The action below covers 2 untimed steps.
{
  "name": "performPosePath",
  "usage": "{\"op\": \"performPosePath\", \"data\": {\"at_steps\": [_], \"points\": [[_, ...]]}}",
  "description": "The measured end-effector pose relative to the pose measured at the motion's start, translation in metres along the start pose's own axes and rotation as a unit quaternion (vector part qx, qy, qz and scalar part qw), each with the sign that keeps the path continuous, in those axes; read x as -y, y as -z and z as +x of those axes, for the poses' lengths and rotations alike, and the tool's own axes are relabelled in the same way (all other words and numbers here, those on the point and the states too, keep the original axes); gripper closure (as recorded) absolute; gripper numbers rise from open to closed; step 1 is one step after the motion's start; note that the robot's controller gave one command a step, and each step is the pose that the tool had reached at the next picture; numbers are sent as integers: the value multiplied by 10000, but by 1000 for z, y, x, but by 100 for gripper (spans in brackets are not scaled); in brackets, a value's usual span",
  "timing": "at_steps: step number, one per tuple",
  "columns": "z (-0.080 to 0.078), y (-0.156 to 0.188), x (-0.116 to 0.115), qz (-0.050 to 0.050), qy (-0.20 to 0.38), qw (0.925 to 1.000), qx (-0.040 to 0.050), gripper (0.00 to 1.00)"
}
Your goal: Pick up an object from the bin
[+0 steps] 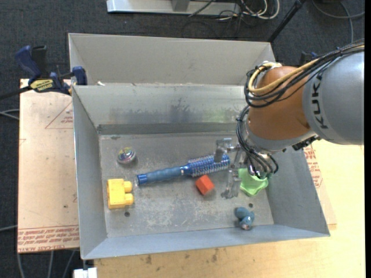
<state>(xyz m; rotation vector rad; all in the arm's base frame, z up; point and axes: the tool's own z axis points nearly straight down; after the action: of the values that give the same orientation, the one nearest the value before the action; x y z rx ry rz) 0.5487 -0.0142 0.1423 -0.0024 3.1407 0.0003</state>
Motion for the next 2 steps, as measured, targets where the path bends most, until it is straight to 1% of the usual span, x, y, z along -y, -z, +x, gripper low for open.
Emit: {"op": "performPosePath", "data": {"at_steps": [1,2], "points": [[-50,-68,-19,-10,-38,10000,8,0],[-50,-65,-19,-7,-47,10000,31,100]]}}
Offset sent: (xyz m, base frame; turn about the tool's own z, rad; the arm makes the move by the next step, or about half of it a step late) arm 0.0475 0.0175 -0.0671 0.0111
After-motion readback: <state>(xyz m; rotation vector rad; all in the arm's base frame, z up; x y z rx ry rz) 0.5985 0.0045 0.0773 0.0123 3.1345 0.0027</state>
